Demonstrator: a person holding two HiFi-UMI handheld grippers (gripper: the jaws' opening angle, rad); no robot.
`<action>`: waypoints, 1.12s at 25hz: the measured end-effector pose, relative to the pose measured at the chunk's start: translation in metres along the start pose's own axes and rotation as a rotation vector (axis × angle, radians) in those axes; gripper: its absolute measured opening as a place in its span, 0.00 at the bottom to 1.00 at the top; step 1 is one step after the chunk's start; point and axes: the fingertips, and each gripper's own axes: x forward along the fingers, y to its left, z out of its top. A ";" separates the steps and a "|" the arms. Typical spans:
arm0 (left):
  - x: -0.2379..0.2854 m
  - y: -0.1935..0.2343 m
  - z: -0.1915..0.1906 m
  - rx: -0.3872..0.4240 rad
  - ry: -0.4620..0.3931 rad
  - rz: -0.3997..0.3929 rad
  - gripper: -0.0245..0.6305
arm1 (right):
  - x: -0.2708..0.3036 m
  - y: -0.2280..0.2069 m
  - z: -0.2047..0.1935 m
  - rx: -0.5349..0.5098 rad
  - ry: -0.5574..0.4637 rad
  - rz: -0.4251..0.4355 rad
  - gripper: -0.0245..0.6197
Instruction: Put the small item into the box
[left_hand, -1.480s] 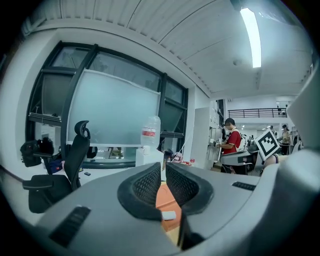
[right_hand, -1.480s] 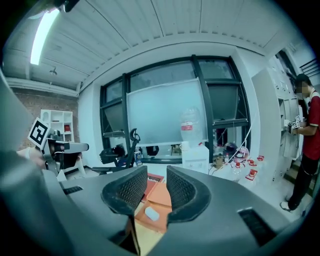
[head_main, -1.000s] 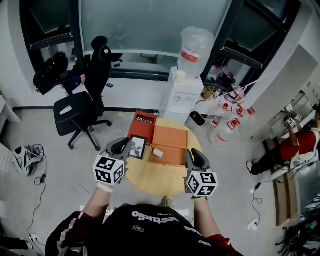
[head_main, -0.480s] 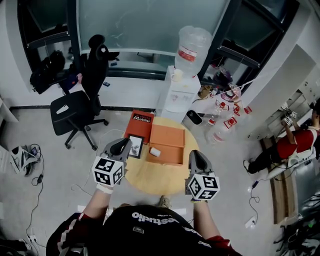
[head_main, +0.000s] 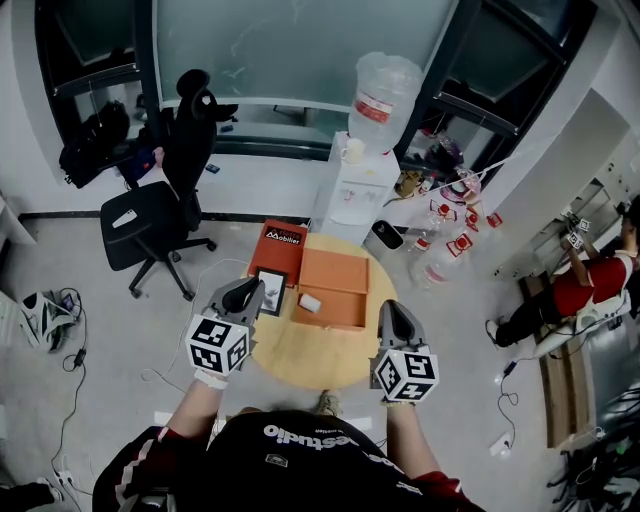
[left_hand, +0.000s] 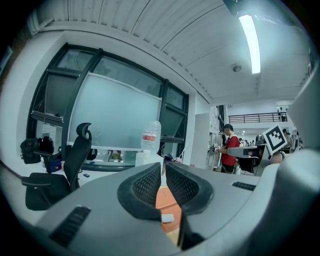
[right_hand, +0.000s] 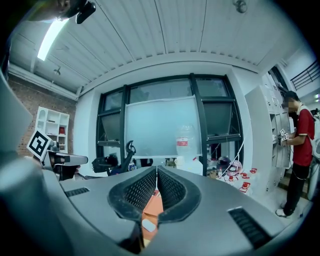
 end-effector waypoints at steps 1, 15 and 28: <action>0.000 0.000 0.000 0.000 0.000 -0.001 0.10 | 0.000 0.000 0.000 0.001 0.000 -0.002 0.09; -0.009 0.001 0.004 -0.044 -0.008 -0.007 0.10 | -0.003 0.006 0.000 -0.009 0.003 -0.008 0.08; -0.010 -0.003 0.002 -0.040 -0.003 -0.006 0.10 | -0.010 0.003 -0.001 -0.014 0.004 -0.011 0.08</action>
